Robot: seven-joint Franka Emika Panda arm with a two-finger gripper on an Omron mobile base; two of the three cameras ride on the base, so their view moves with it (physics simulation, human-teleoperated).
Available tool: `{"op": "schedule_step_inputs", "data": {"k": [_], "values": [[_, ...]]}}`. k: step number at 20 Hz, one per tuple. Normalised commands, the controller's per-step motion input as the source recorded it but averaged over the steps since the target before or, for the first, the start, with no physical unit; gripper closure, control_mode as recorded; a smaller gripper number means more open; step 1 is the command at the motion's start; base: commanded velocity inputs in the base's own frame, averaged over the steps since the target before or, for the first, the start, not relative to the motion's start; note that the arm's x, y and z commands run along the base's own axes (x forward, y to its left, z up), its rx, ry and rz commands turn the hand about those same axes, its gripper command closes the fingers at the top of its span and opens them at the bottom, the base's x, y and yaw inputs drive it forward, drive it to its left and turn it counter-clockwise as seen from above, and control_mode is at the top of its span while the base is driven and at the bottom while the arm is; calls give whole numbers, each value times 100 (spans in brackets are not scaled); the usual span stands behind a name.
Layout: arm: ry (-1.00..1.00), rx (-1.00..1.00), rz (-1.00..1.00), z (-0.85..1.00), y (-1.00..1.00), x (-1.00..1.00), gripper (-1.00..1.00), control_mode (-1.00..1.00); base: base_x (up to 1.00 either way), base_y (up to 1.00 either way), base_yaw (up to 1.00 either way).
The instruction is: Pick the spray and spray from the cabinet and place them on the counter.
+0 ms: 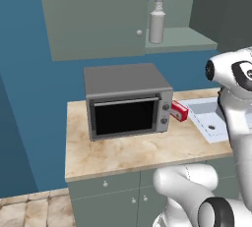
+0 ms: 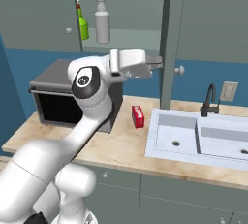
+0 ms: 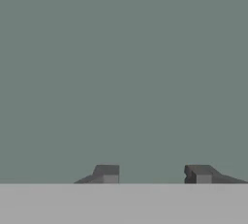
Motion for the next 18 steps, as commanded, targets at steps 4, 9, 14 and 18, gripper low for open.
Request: {"op": "schedule_step_inputs", "data": {"k": [4, 9, 14, 18], "values": [[0, 6, 9, 27, 0, -38, -100, -100, 0, 0, 0], [0, 6, 10, 23, 0, -48, -100, -100, 0, 0, 0], [0, 5, 6, 4, 19, -26, -100, -100, 0, 0, 0], [0, 3, 4, 3, 28, -15, -100, -100, 0, 0, 0]]}}
